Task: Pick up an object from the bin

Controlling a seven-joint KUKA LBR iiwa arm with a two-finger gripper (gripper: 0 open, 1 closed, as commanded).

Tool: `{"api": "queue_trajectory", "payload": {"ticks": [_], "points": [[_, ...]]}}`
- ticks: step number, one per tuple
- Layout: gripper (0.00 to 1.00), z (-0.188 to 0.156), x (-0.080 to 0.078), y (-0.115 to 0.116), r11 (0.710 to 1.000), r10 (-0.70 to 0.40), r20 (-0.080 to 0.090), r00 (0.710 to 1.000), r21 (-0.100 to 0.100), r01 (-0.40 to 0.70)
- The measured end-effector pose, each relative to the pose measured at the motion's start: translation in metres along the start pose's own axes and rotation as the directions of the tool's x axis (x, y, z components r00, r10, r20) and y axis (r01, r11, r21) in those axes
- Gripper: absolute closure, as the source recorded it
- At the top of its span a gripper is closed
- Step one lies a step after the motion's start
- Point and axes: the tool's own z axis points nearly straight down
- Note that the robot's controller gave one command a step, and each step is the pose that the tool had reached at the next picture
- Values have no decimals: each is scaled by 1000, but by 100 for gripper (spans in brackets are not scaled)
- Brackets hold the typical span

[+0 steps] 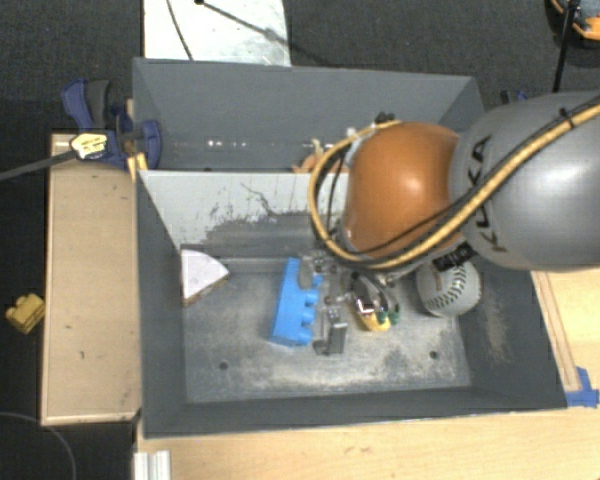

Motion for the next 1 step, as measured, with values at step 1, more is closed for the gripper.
{"api": "queue_trajectory", "payload": {"ticks": [1], "points": [[0,18,-46,0,966,-257,-3,966,-1,257]]}}
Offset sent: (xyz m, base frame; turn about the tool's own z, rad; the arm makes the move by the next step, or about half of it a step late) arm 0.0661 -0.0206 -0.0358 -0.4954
